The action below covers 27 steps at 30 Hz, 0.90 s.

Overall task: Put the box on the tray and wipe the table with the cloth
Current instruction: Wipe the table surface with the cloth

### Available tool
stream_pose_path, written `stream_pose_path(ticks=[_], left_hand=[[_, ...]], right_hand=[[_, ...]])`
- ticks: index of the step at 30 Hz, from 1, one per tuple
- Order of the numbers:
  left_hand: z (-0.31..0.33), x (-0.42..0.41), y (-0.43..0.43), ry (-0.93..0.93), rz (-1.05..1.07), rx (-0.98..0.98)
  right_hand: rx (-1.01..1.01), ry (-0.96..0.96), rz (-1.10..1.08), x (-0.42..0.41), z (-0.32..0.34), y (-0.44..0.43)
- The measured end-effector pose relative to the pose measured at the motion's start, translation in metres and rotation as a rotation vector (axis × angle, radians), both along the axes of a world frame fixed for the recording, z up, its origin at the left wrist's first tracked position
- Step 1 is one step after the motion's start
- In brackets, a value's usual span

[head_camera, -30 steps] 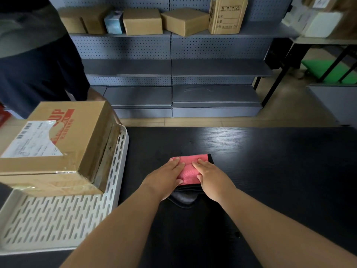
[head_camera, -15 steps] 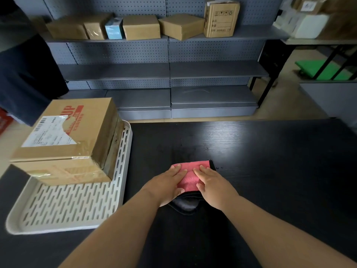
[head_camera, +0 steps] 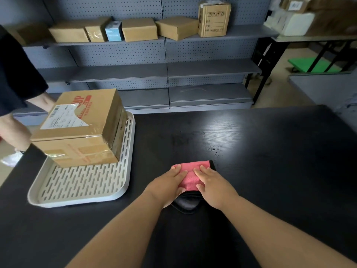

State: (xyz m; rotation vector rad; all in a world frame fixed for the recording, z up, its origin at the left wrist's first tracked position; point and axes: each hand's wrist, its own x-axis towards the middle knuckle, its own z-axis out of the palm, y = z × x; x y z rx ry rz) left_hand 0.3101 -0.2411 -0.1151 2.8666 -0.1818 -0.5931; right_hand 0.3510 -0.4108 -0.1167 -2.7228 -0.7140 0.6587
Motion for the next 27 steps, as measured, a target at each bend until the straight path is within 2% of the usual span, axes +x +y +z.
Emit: stream_pose_path(ticks=[20, 27], left_hand=[[0.003, -0.082, -0.086, 0.005, 0.029, 0.037], [0.004, -0.087, -0.113, 0.029, 0.043, 0.079]], right_hand=[[-0.013, 0.003, 0.012, -0.081, 0.002, -0.081], [-0.037, 0.026, 0.028, -0.087, 0.005, -0.104]])
